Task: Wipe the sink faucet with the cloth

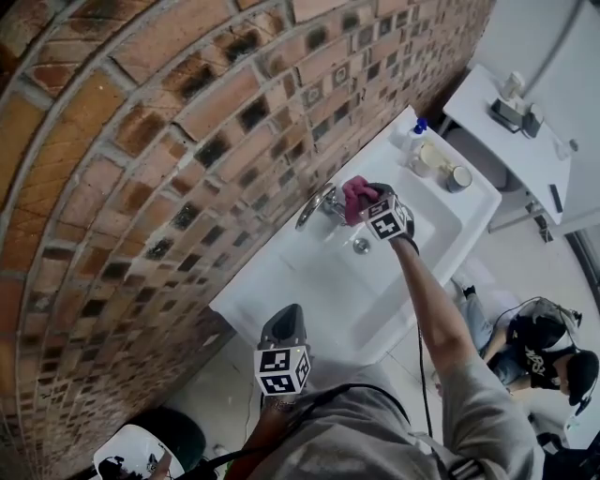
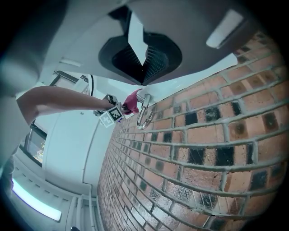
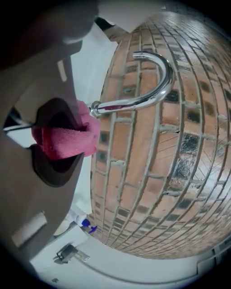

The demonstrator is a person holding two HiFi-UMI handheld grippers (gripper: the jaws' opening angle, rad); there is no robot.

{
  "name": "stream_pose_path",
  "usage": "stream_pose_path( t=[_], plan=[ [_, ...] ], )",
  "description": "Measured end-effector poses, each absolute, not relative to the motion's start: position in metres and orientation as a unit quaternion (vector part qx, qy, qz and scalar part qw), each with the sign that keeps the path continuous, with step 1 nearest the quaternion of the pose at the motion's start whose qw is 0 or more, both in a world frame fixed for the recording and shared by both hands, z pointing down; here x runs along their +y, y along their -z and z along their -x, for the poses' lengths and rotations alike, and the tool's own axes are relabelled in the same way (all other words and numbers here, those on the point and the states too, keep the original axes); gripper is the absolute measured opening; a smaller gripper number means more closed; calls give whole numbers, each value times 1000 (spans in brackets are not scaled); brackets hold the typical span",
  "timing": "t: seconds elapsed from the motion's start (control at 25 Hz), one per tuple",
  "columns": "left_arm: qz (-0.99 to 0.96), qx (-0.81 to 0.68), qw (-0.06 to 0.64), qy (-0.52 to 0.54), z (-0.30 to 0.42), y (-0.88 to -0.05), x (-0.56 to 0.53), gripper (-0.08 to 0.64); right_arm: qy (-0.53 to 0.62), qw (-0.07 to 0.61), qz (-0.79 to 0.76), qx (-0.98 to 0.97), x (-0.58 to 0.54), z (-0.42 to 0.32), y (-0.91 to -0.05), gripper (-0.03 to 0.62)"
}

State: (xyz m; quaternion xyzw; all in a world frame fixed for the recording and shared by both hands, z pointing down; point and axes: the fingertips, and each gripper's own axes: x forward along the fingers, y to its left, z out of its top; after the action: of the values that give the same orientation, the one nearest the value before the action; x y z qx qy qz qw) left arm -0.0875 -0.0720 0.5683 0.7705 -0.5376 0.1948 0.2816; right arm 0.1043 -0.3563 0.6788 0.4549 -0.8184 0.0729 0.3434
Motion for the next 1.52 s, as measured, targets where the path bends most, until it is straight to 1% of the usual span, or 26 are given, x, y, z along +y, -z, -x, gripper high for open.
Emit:
stream_pose_path(
  t=[0.12, 0.24, 0.28, 0.32, 0.44, 0.52, 0.68, 0.84, 1.0, 1.08, 1.2, 1.28, 1.32, 1.4, 1.48, 1.52],
  plan=[
    [-777, -528, 279, -198, 75, -568, -75, 20, -99, 366, -428, -820, -343, -95, -679, 40],
    [-786, -515, 277, -202, 63, -565, -75, 20, -128, 437, -388, -801, -314, -104, -716, 41],
    [-788, -513, 275, -203, 61, -564, -74, 20, -132, 449, -374, -801, -301, -104, -731, 43],
    [-789, -511, 274, -204, 59, -563, -73, 20, -139, 443, -371, -804, -290, -101, -741, 43],
    [-788, -511, 272, -208, 59, -564, -71, 20, -165, 379, -394, -821, -277, -91, -742, 43],
    [-785, -515, 273, -209, 62, -565, -73, 20, -161, 359, -387, -834, -279, -75, -734, 43],
    [-784, -517, 273, -209, 62, -564, -70, 19, -197, 315, -354, -858, -251, -50, -727, 41],
    [-780, -524, 274, -206, 66, -564, -70, 20, -201, 310, -354, -859, -223, -57, -727, 43],
    [-776, -528, 277, -208, 69, -567, -67, 19, -226, 270, -357, -865, -203, -65, -715, 43],
    [-774, -529, 279, -209, 71, -568, -66, 20, -223, 278, -325, -876, -187, -56, -713, 43],
    [-773, -530, 280, -208, 70, -568, -65, 20, -181, 341, -237, -892, -142, -28, -728, 43],
    [-774, -530, 279, -206, 69, -566, -65, 20, -165, 362, -259, -880, -136, -27, -739, 44],
    [-774, -530, 278, -206, 69, -565, -66, 20, -180, 356, -303, -866, -147, -38, -743, 44],
    [-773, -532, 277, -206, 71, -564, -66, 20, -235, 313, -418, -820, -187, -72, -745, 44],
    [-772, -534, 277, -206, 73, -564, -64, 19, -292, 233, -503, -779, -235, -103, -736, 44],
    [-771, -535, 277, -207, 73, -565, -62, 19, -320, 185, -520, -770, -255, -110, -730, 44]
  ],
)
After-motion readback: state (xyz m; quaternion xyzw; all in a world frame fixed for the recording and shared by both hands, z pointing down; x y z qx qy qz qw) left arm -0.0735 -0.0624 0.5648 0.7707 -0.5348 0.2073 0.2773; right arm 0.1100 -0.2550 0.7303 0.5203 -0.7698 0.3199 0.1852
